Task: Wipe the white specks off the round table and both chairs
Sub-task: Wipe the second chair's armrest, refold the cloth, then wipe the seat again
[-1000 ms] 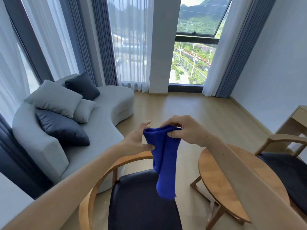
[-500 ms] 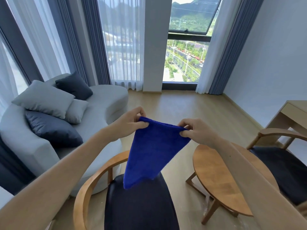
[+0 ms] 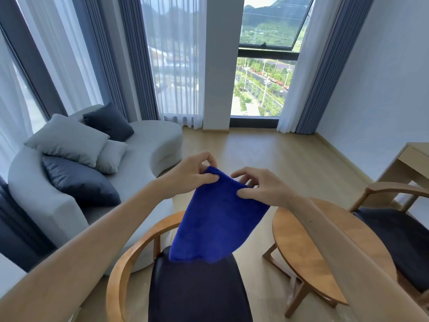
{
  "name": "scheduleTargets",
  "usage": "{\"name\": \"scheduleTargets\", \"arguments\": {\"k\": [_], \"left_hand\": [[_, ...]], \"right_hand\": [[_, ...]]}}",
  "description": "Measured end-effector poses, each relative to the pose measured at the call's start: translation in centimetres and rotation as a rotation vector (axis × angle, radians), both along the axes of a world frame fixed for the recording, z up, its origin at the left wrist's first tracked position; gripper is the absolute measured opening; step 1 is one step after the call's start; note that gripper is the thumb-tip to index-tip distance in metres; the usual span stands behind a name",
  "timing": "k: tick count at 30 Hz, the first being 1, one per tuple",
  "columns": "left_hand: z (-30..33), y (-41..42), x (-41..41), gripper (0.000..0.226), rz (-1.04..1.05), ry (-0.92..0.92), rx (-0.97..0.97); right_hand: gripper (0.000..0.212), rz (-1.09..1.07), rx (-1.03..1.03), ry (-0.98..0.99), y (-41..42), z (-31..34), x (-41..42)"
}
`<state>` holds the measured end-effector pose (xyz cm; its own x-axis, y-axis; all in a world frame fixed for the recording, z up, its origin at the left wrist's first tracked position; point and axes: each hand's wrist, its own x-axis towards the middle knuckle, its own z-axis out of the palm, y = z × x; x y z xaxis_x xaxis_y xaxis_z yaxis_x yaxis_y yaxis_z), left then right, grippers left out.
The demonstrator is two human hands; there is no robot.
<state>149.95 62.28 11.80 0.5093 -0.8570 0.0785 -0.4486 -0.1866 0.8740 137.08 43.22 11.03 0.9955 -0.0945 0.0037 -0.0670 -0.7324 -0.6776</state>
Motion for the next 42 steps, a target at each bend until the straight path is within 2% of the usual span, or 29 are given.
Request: {"name": "scheduleTargets", "arguments": {"k": [4, 8, 10, 14, 16, 18, 20, 22, 24, 28, 31, 34, 37, 42], "left_hand": [[-0.2, -0.4, -0.8, 0.009, -0.050, -0.039, 0.002], [-0.8, 0.2, -0.8, 0.006, 0.007, -0.011, -0.016], [-1.5, 0.8, -0.6, 0.011, -0.005, 0.121, -0.026], [-4.0, 2.1, -0.4, 0.031, -0.157, 0.553, -0.095], [-5.4, 2.6, -0.6, 0.042, -0.233, 0.581, -0.053], [-6.8, 2.6, -1.0, 0.045, -0.234, 0.414, 0.049], [-8.0, 2.4, -1.3, 0.040, -0.193, 0.198, 0.123], [-9.1, 2.0, -1.3, 0.034, -0.172, 0.069, 0.176], [-9.5, 1.7, -1.3, 0.032, -0.134, 0.079, 0.212], [-9.0, 1.5, -1.5, 0.033, -0.062, 0.283, 0.238], [-8.3, 1.7, -0.9, 0.031, -0.051, 0.238, 0.314], [-6.9, 2.2, -0.5, 0.025, -0.037, 0.011, 0.365], [-5.5, 2.2, -0.8, 0.024, -0.035, -0.242, 0.339], [-3.8, 2.2, -1.3, 0.028, -0.156, -0.520, 0.342]], "right_hand": [[0.030, 0.047, -0.045, -0.040, 2.2, -0.9, 1.1], [0.012, 0.050, -0.028, -0.122, 3.5, -1.1, 1.5], [0.007, 0.097, -0.005, -0.161, 3.9, -0.5, 1.3], [0.010, 0.198, -0.060, -0.164, 4.8, 0.1, 0.9], [0.012, 0.170, -0.063, -0.174, 4.5, 0.2, 0.7], [0.012, 0.110, -0.035, -0.187, 3.9, 0.5, 0.4], [0.012, 0.074, -0.010, -0.192, 3.2, 0.9, 0.1], [0.012, 0.048, 0.013, -0.209, 2.7, 1.2, -0.2], [0.012, 0.018, 0.037, -0.222, 2.2, 1.6, -0.5], [0.012, -0.030, 0.100, -0.223, 1.3, 1.8, -1.1], [0.012, -0.105, 0.087, -0.210, 0.0, 1.2, -1.9], [0.010, -0.170, 0.068, -0.162, -1.7, -0.4, -3.2], [0.014, -0.178, 0.054, -0.042, -2.5, -2.9, -4.4], [0.022, -0.144, -0.007, 0.086, -1.2, -6.3, -5.1]]}}
